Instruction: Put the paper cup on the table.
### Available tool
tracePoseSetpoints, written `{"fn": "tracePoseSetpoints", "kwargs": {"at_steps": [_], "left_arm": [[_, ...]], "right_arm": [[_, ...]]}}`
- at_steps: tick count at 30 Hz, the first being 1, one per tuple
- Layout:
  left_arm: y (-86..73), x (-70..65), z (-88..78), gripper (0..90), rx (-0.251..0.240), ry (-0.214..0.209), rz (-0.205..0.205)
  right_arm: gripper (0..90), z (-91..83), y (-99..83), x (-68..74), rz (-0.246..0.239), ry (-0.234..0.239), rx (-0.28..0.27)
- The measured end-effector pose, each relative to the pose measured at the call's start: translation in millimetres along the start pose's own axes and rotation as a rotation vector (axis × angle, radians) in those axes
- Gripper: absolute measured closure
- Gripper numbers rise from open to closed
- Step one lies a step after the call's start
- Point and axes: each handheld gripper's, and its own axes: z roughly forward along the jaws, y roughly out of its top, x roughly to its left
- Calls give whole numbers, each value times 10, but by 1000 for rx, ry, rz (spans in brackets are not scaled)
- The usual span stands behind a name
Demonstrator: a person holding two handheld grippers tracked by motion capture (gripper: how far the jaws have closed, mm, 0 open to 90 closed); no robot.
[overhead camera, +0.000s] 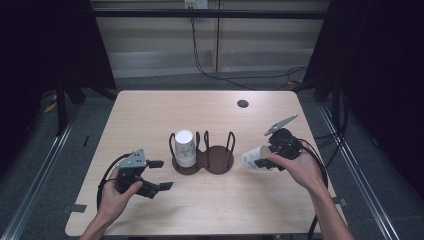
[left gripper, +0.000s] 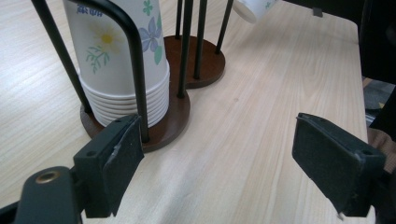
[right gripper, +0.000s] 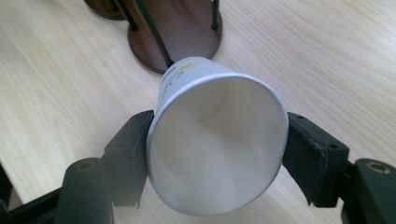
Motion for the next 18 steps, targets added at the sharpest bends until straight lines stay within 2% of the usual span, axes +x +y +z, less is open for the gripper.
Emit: {"fn": "tracePoseSetpoints", "kwargs": {"at_steps": [8,10,13,17,18], "left_arm": [[2,7,-6,160,2,0,1],[2,6,-2,161,1,-5,-1],[2,0,5,161,7,-4,3],[3,-12,9,161,8,-6,7],[3,-13,9,161,8,-5,5]], "right_arm": [[294,76,148,-95,-2,-42,87],[293,88,184,-128,8,-47,86],[293,125,232,-160,3,-66,134],[288,151,266,-219,14,-89,166],[285,175,273,-230,3,-91,181]]}}
